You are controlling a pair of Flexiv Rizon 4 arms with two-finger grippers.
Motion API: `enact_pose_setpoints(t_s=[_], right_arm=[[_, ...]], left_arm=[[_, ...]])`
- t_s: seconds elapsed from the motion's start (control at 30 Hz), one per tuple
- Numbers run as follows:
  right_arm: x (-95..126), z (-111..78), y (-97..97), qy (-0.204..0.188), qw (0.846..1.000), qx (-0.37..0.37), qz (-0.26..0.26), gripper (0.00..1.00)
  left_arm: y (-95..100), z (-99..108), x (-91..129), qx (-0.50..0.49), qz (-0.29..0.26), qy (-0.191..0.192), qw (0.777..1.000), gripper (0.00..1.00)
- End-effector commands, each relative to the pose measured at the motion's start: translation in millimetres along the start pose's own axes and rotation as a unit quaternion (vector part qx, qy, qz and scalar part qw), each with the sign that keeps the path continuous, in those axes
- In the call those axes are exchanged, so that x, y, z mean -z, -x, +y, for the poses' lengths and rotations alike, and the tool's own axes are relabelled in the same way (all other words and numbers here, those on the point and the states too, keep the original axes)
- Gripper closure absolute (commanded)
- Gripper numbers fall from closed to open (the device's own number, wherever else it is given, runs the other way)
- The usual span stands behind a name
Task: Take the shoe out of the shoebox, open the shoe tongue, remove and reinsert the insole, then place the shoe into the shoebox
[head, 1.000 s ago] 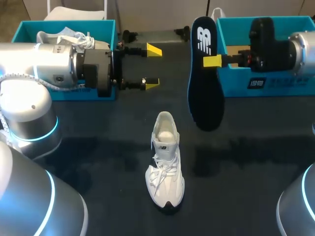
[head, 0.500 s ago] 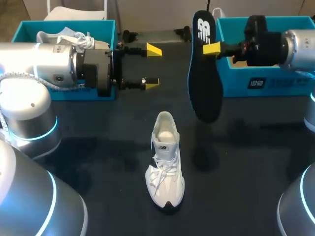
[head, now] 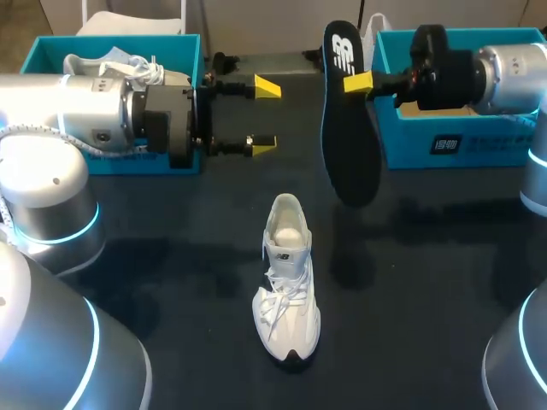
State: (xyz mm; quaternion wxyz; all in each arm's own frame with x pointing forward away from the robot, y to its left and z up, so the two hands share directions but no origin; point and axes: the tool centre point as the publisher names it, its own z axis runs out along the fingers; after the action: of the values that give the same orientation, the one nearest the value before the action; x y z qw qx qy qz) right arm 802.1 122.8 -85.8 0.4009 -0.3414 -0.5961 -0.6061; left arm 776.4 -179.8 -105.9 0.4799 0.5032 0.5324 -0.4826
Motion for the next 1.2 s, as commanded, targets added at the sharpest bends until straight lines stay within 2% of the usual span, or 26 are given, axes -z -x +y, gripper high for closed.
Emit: enact_pose_setpoints(t_s=[0.03, 0.1, 0.2, 0.6, 0.73, 0.93, 1.2], right_arm=[[-3, 4.2, 6.2, 0.033, 0.998, -0.05, -0.015, 1.0], [-2, 6.2, 6.1, 0.061, 0.994, -0.085, -0.019, 1.0], [1, 5.5, 5.8, 0.06, 0.988, -0.133, -0.051, 1.0], [1, 5.5, 5.8, 0.06, 0.988, -0.133, -0.051, 1.0], [-8, 12.1, 18.7, 0.079, 0.98, -0.18, -0.03, 1.0], [-13, 20.7, 25.4, 0.079, 0.973, -0.218, -0.024, 1.0], [-16, 29.7, 30.7, 0.08, 0.963, -0.258, -0.021, 1.0]], left_arm=[[-0.5, 0, -2, -0.001, -0.001, 0.001, 1.0, 0.0], [-0.5, 0, -2, -0.001, -0.001, 0.001, 1.0, 0.0], [-0.5, 0, -2, -0.001, -0.001, 0.001, 1.0, 0.0], [-0.5, 0, -2, -0.001, -0.001, 0.001, 1.0, 0.0], [-0.5, 0, -2, -0.001, -0.001, 0.001, 1.0, 0.0], [-15.1, 10, -16, -0.007, -0.001, 0.014, 1.0, 0.0], [-25.2, 21, -28, -0.022, -0.006, 0.032, 0.999, 0.0]])
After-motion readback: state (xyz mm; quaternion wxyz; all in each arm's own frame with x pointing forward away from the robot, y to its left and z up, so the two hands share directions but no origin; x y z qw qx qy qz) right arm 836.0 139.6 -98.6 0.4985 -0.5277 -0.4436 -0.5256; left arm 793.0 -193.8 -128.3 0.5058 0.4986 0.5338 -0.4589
